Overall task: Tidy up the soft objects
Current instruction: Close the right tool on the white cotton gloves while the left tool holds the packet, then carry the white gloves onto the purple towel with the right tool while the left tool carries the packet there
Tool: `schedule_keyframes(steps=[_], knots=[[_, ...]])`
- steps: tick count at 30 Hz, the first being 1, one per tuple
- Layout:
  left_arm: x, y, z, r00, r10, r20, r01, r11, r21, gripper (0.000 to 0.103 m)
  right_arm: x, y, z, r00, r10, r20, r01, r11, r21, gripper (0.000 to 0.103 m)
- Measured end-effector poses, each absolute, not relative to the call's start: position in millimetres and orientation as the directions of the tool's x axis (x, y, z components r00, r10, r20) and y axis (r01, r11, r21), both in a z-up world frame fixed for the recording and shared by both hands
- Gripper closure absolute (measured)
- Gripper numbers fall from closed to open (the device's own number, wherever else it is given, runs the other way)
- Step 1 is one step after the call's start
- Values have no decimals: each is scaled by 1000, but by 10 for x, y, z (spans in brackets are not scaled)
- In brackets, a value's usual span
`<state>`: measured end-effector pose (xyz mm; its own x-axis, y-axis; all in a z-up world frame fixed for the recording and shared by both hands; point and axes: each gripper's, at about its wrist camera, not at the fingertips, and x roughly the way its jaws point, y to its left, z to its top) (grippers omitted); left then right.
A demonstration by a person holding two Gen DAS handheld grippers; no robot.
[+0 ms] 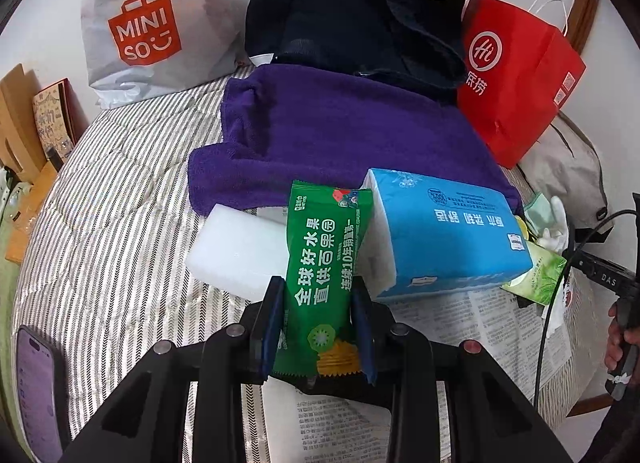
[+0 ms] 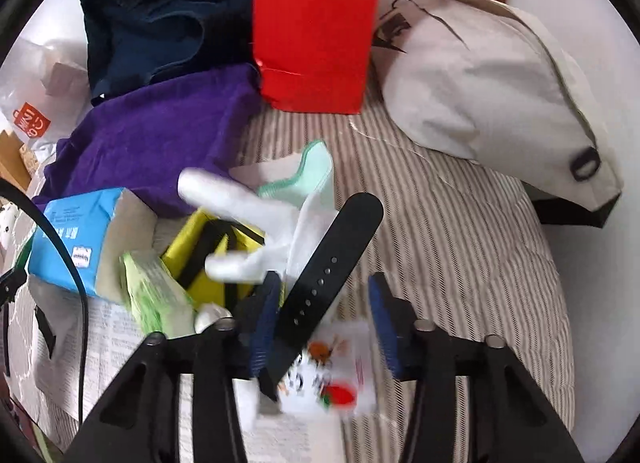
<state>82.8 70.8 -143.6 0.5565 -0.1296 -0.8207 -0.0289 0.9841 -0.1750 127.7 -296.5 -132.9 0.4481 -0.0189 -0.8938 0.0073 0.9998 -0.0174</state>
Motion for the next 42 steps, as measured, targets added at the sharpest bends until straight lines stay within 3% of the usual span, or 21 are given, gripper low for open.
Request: schedule_keyframes(steps=[3,6,12,15,18,22,23,25,26,28,33,34,36,37,38,42], knots=[[820,719,-1431,559,-132,-819,-28,984,-177,72,1222,-3031,-1329,432,-21,-902,16,1000,-15,46],[815,725,-1427,559,-136,-818,-28,983,-183,72,1158,-3081,-1368,415,-11,-910,22,1000,-2,31],[808,722,-1414,561,-136,-817,-31,982,-185,72,1207,-3172,-1596,381,4,-925,68,997,33,30],[803,733,-1401,562,-135,-816,-35,982,-187,72,1266,-3218,-1691,370,30,-929,83,994,65,44],[796,740,-1404,560,-131,-818,-38,982,-184,72,1246,-3228,-1708,377,66,-924,69,993,99,79],[799,750,-1416,558,-131,-819,-44,981,-187,72,1210,-3179,-1627,390,144,-909,9,987,160,79],[804,746,-1415,559,-133,-818,-42,981,-188,72,1221,-3159,-1624,383,134,-914,2,989,146,77],[805,738,-1413,560,-135,-818,-41,981,-189,72,1247,-3131,-1625,368,88,-926,0,996,95,60],[803,734,-1413,561,-136,-817,-38,981,-189,72,1254,-3148,-1612,369,55,-928,12,998,63,44],[803,732,-1416,559,-135,-818,-37,982,-187,72,1266,-3235,-1554,397,7,-918,53,998,30,29],[802,759,-1404,561,-130,-817,-44,982,-186,72,1483,-3415,-1514,438,7,-899,109,992,61,28],[809,766,-1403,562,-128,-817,-47,982,-185,72,1514,-3414,-1537,432,-2,-902,115,992,53,31],[823,774,-1401,562,-127,-817,-50,981,-187,72,1635,-3406,-1640,405,5,-914,114,992,56,55],[828,774,-1396,562,-126,-817,-48,982,-185,72,1679,-3403,-1673,404,26,-915,103,992,74,86],[829,774,-1391,563,-126,-817,-47,982,-184,72,1707,-3394,-1713,391,54,-919,93,991,98,93],[834,783,-1356,571,-126,-812,-49,981,-187,72,1632,-3327,-1614,435,67,-898,61,993,103,93]])
